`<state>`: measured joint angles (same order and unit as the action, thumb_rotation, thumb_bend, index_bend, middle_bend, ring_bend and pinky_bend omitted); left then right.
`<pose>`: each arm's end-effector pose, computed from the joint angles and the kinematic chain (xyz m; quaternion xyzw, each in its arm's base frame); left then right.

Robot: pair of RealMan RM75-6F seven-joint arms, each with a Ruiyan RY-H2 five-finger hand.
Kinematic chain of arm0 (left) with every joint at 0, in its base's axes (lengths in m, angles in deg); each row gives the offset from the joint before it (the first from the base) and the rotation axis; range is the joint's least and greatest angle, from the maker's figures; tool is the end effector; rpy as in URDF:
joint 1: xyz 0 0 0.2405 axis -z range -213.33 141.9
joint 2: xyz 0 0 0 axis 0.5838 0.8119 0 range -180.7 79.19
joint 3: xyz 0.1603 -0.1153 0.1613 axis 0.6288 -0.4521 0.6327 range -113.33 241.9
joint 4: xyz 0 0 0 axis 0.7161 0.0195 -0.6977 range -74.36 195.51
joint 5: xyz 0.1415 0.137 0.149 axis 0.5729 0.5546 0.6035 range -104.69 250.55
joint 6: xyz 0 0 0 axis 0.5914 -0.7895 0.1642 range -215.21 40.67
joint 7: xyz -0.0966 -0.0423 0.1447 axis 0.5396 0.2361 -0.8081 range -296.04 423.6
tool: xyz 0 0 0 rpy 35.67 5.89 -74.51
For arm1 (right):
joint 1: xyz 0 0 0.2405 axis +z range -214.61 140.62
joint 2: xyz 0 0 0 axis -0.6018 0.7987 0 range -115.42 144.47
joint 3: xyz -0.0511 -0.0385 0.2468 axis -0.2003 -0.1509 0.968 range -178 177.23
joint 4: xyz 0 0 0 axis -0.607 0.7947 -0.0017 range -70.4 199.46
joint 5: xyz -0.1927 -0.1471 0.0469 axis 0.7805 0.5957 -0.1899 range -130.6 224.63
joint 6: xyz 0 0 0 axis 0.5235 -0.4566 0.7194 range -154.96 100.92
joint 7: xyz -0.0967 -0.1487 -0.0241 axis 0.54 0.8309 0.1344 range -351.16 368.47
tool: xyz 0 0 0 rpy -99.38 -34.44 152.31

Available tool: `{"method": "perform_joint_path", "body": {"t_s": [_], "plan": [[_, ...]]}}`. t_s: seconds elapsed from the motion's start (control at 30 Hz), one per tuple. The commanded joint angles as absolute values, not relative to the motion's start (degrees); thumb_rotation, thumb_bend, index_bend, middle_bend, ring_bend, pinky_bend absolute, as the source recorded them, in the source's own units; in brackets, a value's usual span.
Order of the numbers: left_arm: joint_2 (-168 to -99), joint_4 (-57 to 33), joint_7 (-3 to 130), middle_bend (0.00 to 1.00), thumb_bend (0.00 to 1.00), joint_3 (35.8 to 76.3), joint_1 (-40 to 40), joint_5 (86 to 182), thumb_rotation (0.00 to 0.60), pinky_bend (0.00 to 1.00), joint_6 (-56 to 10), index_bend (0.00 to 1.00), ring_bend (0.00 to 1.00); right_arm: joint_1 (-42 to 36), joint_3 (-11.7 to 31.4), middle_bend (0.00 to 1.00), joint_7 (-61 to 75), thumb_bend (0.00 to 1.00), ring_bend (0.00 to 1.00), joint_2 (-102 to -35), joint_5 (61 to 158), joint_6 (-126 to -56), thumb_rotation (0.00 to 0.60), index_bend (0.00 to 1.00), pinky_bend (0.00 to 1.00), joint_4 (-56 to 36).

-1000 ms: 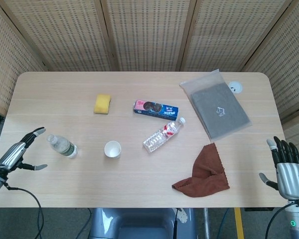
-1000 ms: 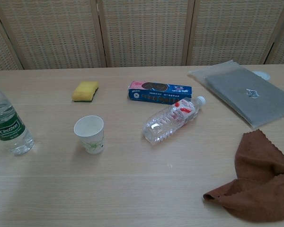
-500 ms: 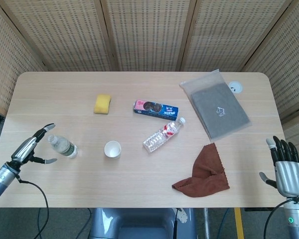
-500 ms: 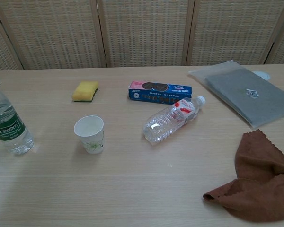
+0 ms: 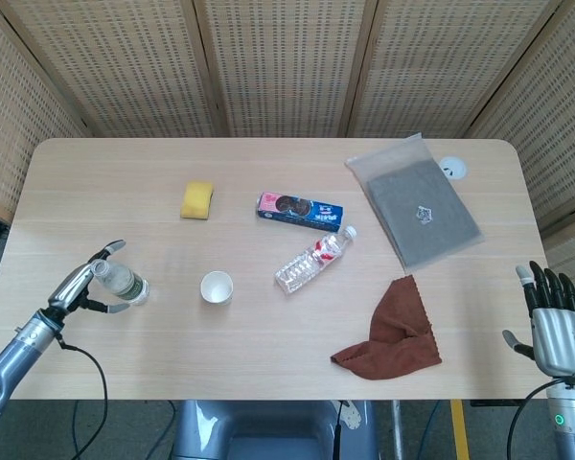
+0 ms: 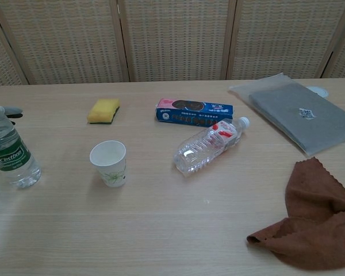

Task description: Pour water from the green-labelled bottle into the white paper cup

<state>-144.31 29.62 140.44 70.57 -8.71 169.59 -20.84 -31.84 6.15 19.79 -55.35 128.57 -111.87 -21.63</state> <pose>-0.3854 0.3562 0.0117 -0.5678 -0.6193 -0.4584 0.2898 -0.3428 -0.2367 0.1190 0.5907 -0.3308 0.3322 0.6567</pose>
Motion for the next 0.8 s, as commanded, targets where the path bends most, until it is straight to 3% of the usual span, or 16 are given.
{"method": "perform_joint_path", "body": {"t_s": [0.03, 0.43, 0.8], "plan": [[-145.98, 31.37, 141.73, 0.0, 0.0, 70.11, -8.48, 168.73, 0.6, 0.0, -20.85, 0.0, 0.0, -31.75, 6.21, 0.0, 19.97, 0.0, 0.0, -55.45, 128.33, -111.69, 0.6, 0.0, 0.0, -21.5], [-148.82, 34.83, 145.84, 0.03, 0.0, 70.6, -7.63, 168.09, 0.6, 0.01, -22.2, 0.0, 0.01, -31.39, 6.36, 0.0, 20.8, 0.0, 0.0, -56.03, 127.14, -110.75, 0.6, 0.0, 0.0, -20.8], [-150.52, 36.5, 146.89, 0.13, 0.1, 71.9, -7.16, 168.5, 0.6, 0.11, -23.17, 0.19, 0.08, -31.21, 6.28, 0.0, 20.92, 0.0, 0.0, -56.3, 126.79, -110.37, 0.6, 0.0, 0.0, -20.44]]}}
